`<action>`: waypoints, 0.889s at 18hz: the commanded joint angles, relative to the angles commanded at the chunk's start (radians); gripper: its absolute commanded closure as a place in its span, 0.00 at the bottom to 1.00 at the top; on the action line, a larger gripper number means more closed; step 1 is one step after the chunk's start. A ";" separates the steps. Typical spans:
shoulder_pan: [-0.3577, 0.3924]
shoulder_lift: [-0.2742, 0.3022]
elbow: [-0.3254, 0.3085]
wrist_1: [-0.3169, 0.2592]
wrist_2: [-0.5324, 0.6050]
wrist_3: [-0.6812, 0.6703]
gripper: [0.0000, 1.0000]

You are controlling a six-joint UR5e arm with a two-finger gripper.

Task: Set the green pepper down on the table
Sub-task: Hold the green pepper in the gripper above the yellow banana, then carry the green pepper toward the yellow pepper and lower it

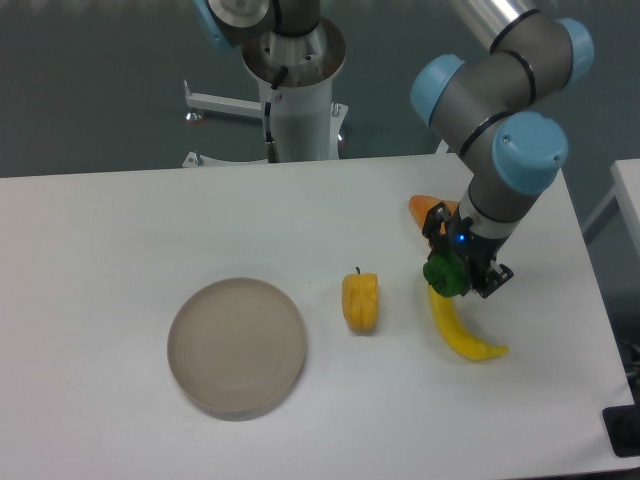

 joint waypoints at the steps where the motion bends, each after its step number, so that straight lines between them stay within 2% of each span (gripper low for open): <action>1: -0.015 -0.017 0.003 0.029 0.000 -0.040 0.95; 3: -0.037 -0.040 0.006 0.081 0.000 -0.081 0.95; 5: -0.043 -0.055 0.011 0.109 0.000 -0.106 0.95; 11: -0.072 -0.104 0.049 0.126 0.000 -0.181 0.94; 16: -0.101 -0.141 0.051 0.199 0.000 -0.247 0.94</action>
